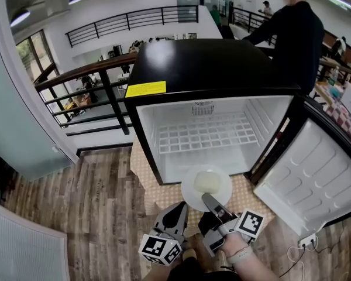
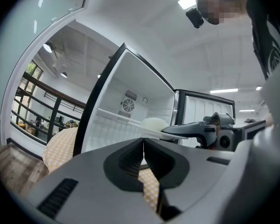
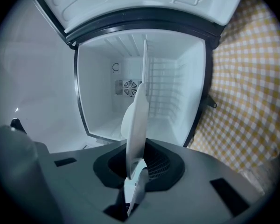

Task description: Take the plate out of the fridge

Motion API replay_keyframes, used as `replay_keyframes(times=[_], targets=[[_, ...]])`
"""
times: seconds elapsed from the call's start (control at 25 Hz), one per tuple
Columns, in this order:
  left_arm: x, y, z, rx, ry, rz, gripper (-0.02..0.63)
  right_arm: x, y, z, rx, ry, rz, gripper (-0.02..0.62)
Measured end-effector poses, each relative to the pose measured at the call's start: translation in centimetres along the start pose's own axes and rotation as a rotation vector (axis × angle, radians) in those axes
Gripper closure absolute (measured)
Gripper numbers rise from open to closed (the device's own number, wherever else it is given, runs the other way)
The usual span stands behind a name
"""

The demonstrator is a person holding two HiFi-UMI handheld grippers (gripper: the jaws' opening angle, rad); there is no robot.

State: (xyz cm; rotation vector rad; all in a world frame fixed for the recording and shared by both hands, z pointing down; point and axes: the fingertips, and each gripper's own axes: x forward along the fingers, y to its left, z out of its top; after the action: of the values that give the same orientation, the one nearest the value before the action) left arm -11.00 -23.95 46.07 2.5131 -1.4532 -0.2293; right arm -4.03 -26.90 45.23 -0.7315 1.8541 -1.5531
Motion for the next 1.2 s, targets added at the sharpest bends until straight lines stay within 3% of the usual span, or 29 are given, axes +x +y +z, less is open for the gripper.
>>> replay_keyframes(times=[1.2], targets=[[-9.4, -8.7, -0.6, 0.028, -0.023, 0.075, 0.595, -11.7, 1.2, -5.6, 0.044, 0.064, -0.007, 0.538]])
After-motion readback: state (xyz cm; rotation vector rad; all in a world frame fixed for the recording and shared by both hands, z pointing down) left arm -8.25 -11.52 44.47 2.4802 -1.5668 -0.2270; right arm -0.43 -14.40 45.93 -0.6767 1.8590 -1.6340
